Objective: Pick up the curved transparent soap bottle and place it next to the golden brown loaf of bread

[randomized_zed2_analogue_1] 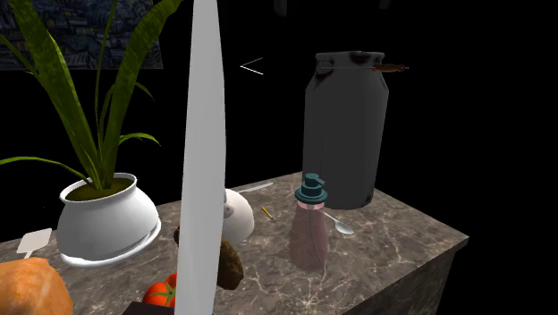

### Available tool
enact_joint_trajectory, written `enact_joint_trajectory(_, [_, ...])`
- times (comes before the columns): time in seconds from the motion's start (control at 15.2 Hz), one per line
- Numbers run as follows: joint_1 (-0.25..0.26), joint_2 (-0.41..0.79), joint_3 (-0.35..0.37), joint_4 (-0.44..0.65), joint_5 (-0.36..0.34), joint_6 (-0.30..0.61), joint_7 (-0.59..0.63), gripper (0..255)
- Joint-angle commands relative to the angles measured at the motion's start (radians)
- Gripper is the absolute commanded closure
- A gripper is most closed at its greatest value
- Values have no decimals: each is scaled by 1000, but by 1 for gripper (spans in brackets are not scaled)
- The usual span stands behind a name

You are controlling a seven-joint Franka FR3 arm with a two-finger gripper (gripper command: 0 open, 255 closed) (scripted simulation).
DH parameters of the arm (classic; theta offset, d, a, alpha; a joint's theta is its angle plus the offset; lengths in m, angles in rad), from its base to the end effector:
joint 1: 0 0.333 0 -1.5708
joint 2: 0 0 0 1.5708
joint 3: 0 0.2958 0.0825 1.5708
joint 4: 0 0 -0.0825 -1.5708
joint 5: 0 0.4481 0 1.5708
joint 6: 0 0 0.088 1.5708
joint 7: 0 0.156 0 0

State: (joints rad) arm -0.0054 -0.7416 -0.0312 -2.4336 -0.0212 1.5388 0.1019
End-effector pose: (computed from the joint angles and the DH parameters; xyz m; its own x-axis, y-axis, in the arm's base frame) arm 0.3787 -0.0169 0.4668 0.9802 -0.1271 -0.1520 -0.1262 -0.9919 0.0155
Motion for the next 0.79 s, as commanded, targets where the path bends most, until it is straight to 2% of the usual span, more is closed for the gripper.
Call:
enact_joint_trajectory(0.0, [0,0,0,0,0,0,0,0])
enact_joint_trajectory(0.73, [5,385,13,28,14,335,42,0])
